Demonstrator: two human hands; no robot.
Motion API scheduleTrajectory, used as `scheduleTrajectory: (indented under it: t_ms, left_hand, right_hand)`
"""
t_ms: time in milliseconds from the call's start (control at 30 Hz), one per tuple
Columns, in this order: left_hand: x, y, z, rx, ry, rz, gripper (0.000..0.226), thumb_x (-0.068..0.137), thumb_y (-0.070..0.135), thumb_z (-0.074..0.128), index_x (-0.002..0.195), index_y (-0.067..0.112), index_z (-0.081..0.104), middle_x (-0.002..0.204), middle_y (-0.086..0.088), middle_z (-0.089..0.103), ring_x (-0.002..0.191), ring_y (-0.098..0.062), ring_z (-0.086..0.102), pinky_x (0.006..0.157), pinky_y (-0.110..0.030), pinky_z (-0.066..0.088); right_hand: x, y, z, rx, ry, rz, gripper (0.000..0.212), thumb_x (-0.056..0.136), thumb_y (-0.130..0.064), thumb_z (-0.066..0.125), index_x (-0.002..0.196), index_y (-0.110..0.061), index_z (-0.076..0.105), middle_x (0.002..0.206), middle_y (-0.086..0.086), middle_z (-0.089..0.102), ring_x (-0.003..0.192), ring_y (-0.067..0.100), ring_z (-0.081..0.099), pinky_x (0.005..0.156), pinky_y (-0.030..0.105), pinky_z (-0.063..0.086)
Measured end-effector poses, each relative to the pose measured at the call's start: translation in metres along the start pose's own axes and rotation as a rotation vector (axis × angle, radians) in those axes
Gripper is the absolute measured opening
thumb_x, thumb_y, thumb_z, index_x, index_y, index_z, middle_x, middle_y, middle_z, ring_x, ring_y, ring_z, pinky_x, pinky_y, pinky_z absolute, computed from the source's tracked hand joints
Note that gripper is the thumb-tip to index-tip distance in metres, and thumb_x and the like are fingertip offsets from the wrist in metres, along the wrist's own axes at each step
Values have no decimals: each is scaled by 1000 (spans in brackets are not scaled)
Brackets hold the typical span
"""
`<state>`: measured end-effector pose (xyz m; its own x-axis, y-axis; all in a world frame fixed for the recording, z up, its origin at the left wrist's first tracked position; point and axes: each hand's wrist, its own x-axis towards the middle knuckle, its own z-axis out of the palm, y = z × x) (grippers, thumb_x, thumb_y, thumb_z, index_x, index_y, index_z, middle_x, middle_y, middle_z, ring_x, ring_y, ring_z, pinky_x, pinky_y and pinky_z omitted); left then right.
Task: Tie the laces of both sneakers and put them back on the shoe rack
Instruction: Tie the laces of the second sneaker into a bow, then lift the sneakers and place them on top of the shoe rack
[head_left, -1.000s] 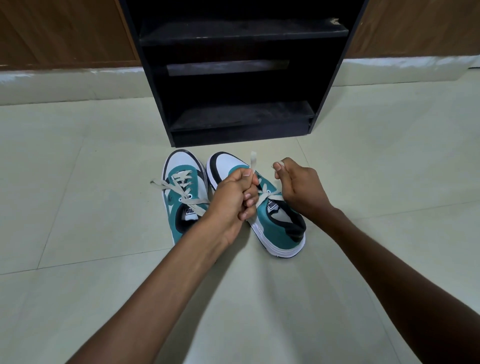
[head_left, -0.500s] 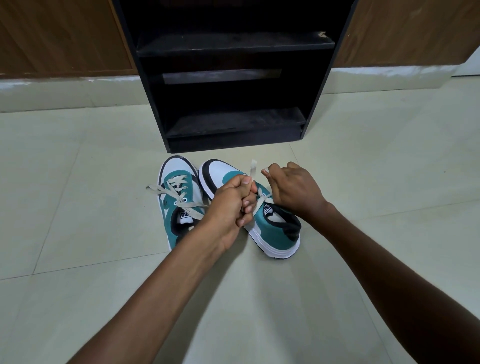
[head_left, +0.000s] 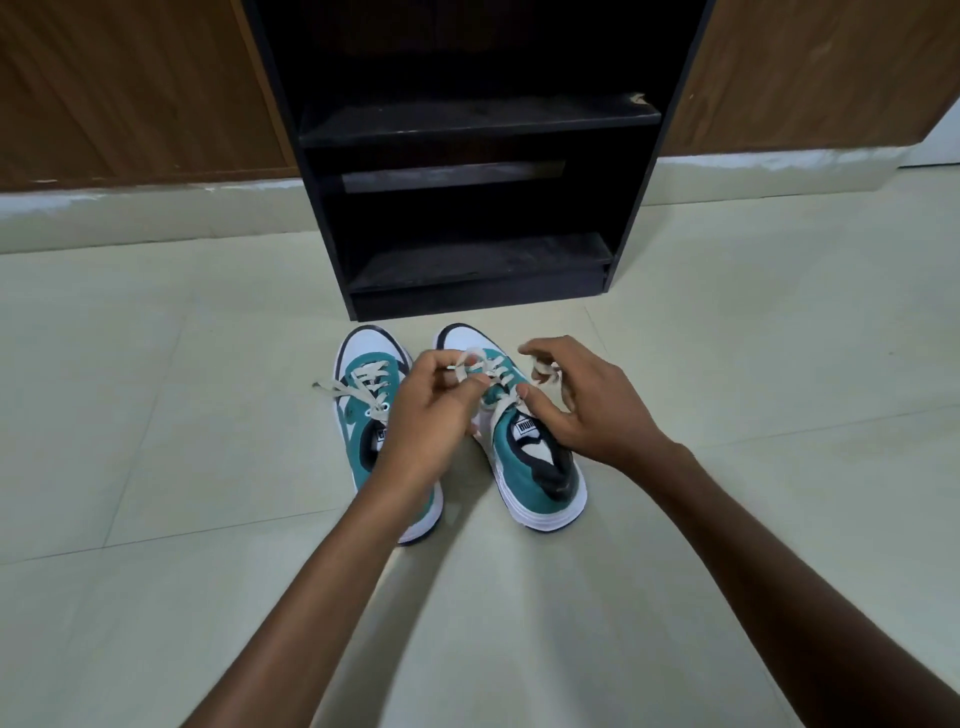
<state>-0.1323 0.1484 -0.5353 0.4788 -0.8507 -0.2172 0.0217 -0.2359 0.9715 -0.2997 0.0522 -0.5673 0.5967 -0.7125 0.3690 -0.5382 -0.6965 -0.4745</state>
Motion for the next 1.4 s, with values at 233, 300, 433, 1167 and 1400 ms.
scheduleTrajectory:
  t_ms: [233,300,433,1167,1400]
  left_hand:
    - [-19,1,-50,1210,27,198,44,75,64,70,91,26,56,119,-1,46,115,-28,39,91,-42,47]
    - [-22,-3,-58,1260,-24,80,61,61,71,77,92,26,49,125,-3,32,114,-31,35,90,-47,49]
    - [-28,-13,-70,1202,-103,-66,76,51,64,87,106,27,50,132,-2,22,108,-31,46,77,-38,49]
    - [-10,-20,-48,915,62,169,41,72,33,83,111,32,70,163,6,26,121,-27,53,79,-38,55]
    - [-66,123,-57,949,25,166,53,62,15,90,111,25,71,163,-3,33,125,-31,53,64,-34,58]
  right_hand:
    - [-8,-22,-31,-100,-347,141,60,56,-87,68,79,-31,63,127,-13,45,102,7,54,74,26,49]
    - [-4,-33,-38,-167,-451,214,72,44,-95,63,75,-31,69,127,-12,46,109,11,52,81,32,52]
    - [6,-56,-37,-329,-623,268,79,41,-95,65,94,-36,65,121,-6,49,105,17,54,77,32,48]
    - [11,-91,12,-201,-238,497,24,72,-20,80,94,-11,77,92,19,68,79,43,65,62,29,35]
    - [36,-183,-104,-194,-224,526,48,52,-15,94,98,-18,79,98,14,72,73,40,68,49,36,54]
